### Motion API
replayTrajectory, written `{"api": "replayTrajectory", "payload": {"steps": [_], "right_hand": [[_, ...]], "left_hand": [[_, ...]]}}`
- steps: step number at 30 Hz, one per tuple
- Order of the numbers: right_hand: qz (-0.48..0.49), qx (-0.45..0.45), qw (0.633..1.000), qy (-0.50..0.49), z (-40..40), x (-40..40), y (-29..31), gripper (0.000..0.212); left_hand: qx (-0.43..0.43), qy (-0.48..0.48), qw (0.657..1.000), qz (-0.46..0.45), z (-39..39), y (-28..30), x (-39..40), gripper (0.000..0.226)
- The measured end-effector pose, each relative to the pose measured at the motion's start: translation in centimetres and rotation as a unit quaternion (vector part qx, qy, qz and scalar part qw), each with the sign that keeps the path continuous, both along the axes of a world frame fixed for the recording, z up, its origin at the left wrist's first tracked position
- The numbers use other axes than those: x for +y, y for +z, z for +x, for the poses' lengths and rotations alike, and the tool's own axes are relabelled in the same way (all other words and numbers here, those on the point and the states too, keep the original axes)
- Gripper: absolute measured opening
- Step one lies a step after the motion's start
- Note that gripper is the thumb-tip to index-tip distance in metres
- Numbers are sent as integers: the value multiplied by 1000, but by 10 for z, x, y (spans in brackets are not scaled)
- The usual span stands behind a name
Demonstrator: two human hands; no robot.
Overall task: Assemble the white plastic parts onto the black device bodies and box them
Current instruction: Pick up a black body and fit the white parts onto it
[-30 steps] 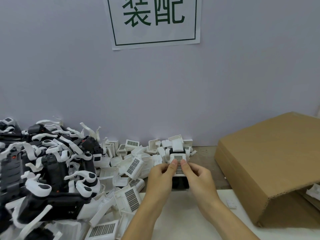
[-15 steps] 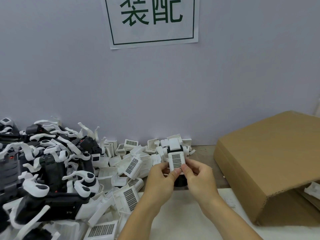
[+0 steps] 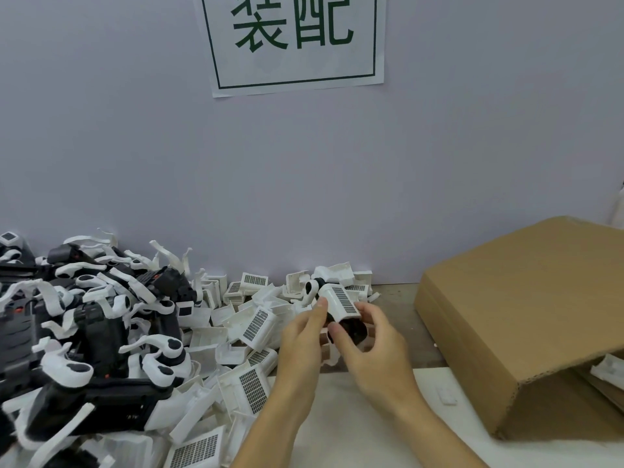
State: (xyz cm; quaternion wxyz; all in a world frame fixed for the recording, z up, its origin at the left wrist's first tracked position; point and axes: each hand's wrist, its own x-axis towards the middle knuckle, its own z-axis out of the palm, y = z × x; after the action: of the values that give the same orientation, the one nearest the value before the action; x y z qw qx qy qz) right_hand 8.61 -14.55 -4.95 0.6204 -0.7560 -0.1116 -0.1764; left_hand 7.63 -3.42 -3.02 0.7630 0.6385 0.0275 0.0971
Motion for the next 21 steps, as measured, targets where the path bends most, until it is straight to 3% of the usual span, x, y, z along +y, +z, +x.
{"api": "replayTrajectory", "payload": {"steps": [2,5,7,10,12,13,17,21], "right_hand": [[-19,0,999,-30,2,-2,-3,33],[12,19,996,-82,6,-4,-3,19],[115,86,986,-82,11,-8,-2,25],[296,216,930,-25,11,-14,5,28],[348,265,899,25,10,-16,8,33],[367,277,886,58,9,-15,10,34],[338,287,879,176,-1,-9,18,42],[285,258,905,183,0,-14,16,42]], "left_hand": [[-5,-28,1000,2,-1,1,-1,31],[-38,0,999,23,-4,0,-4,32],[-78,73,994,30,-2,1,-2,30],[-105,189,975,54,-1,3,4,18],[-106,196,975,21,-2,4,6,6],[-95,170,981,-2,-3,4,6,15],[-33,53,991,-121,-7,7,3,36],[-42,74,985,-149,-4,7,9,34]]}}
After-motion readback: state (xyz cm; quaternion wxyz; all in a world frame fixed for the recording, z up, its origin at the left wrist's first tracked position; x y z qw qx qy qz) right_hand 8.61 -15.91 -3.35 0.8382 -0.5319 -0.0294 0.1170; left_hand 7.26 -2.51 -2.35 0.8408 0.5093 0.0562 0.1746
